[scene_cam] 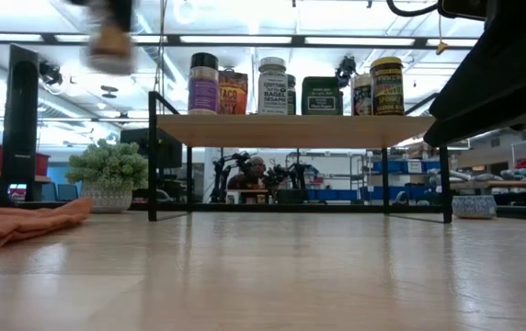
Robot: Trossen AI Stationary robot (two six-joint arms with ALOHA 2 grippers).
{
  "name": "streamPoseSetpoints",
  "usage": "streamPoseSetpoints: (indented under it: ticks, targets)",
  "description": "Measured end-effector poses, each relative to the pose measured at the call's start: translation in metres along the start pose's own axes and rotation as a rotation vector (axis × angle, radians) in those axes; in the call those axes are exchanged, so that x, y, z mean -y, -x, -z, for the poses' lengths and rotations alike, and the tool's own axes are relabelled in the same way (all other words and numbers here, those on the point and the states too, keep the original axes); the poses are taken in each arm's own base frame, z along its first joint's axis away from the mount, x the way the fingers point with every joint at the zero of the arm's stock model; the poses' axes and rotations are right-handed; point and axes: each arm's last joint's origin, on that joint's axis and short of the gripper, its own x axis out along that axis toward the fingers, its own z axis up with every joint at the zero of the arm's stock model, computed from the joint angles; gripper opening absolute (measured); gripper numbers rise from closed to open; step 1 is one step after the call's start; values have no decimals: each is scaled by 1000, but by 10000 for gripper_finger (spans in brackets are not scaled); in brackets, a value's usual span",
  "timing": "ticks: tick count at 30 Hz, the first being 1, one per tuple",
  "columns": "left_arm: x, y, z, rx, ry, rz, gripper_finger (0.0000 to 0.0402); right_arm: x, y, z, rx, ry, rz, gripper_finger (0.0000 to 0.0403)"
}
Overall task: Shelf spices
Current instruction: Put the brown seasoning bottle on the shelf
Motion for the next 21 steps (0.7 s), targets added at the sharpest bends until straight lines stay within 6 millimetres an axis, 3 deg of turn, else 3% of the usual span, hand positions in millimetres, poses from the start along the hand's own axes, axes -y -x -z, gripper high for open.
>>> streamPoseSetpoints:
  ticks: [5,10,15,21]
  targets:
    - [-29,24,-56,80,-105,3,166,1,-1,-1,1,9,5,199]
    - [-55,25,-97,150,-204,23,166,4,-5,-6,6,49,21,199]
    - [-74,14,-125,151,-268,51,166,9,-11,-12,12,119,45,199]
    - [-89,-2,-143,92,-390,67,168,12,-14,-16,10,166,55,199]
